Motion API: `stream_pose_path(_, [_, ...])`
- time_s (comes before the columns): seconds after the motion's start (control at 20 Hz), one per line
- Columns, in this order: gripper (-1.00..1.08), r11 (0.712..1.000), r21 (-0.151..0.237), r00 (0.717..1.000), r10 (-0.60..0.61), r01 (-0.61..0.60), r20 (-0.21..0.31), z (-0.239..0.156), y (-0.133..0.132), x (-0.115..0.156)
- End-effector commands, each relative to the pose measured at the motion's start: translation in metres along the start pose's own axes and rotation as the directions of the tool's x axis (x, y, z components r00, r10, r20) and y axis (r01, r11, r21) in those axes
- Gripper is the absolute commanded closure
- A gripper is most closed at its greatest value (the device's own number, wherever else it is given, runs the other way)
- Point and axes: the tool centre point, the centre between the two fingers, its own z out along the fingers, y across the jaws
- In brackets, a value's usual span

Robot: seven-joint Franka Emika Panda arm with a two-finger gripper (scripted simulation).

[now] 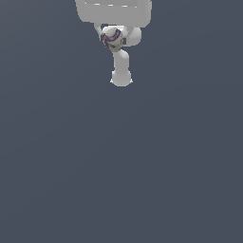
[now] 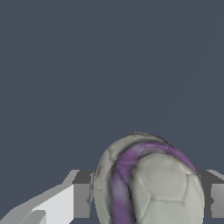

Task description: Pick up the object and move it to a goal position.

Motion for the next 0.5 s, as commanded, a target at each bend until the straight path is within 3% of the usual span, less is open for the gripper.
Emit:
stream_pose_path(0.0, [1.08, 1.000, 0.000, 1.000, 0.000, 0.000, 0.000, -0.013, 0.004, -0.005])
stream_pose_path(0.45, [1.08, 1.000, 0.000, 1.000, -0.001, 0.001, 0.000, -0.030, 0.008, -0.009])
